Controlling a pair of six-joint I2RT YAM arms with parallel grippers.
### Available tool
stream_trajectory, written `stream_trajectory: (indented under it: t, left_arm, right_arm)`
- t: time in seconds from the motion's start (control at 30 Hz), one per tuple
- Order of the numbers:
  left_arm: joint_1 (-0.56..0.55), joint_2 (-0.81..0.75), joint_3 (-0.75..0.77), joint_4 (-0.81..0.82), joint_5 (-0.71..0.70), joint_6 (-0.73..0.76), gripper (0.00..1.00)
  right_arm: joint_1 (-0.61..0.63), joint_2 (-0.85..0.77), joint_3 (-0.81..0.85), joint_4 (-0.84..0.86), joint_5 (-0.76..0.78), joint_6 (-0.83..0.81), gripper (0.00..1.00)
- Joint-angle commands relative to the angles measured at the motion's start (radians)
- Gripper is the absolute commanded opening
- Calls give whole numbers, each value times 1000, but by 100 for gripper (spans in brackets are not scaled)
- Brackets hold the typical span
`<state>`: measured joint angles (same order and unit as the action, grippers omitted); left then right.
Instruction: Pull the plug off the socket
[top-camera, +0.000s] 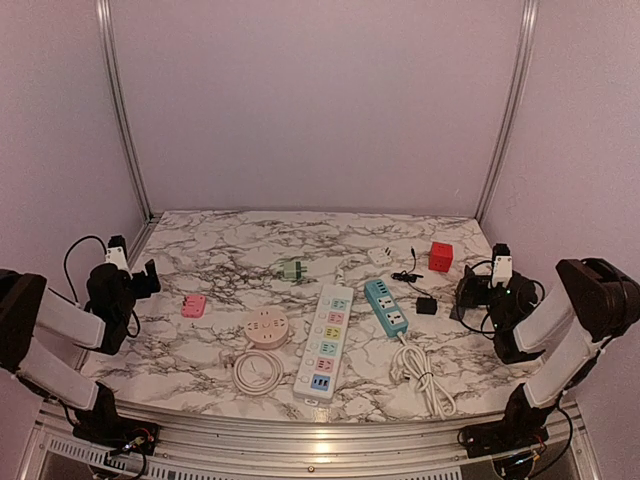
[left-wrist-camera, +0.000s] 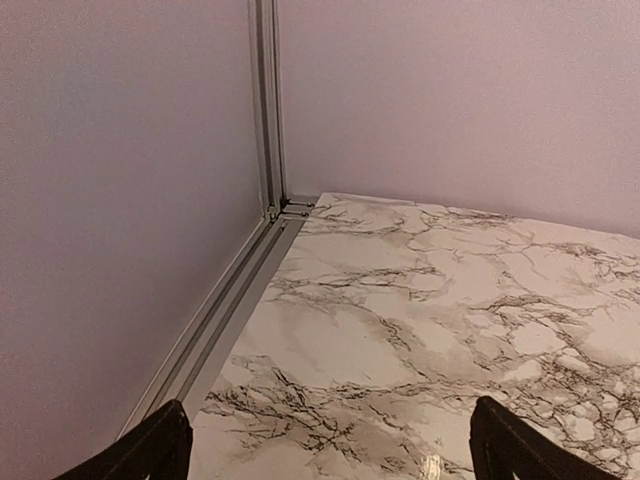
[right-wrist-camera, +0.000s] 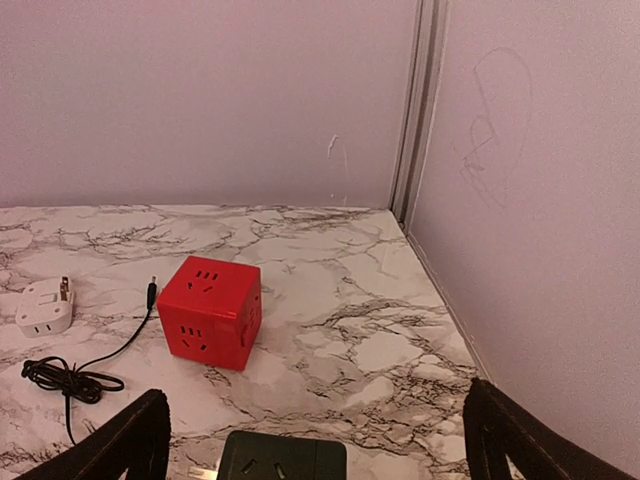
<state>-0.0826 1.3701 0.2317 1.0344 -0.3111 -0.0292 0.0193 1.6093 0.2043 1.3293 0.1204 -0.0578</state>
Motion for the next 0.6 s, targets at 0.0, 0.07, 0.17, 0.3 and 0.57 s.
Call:
stream_trajectory:
  t: [0.0,0.07,0.17,0.3,0.57]
  left_arm:
    - [53,139,-23,285,81,-19,99]
    - [64,154,-6,242,111,-22,99]
    - [69,160,31,185,177,-2,99]
    - [69,157,32,183,181,0,99]
    - [69,159,31,187,183,0,99]
  right_arm:
    - [-5,-11,27,46,-10,-8,99]
    - [-6,-9,32,37,-20,-13,98]
    - [-6,-11,40,21,-35,-22,98]
    - [-6,-11,43,15,-63,-36,99]
    - [-5,-9,43,15,-64,-36,99]
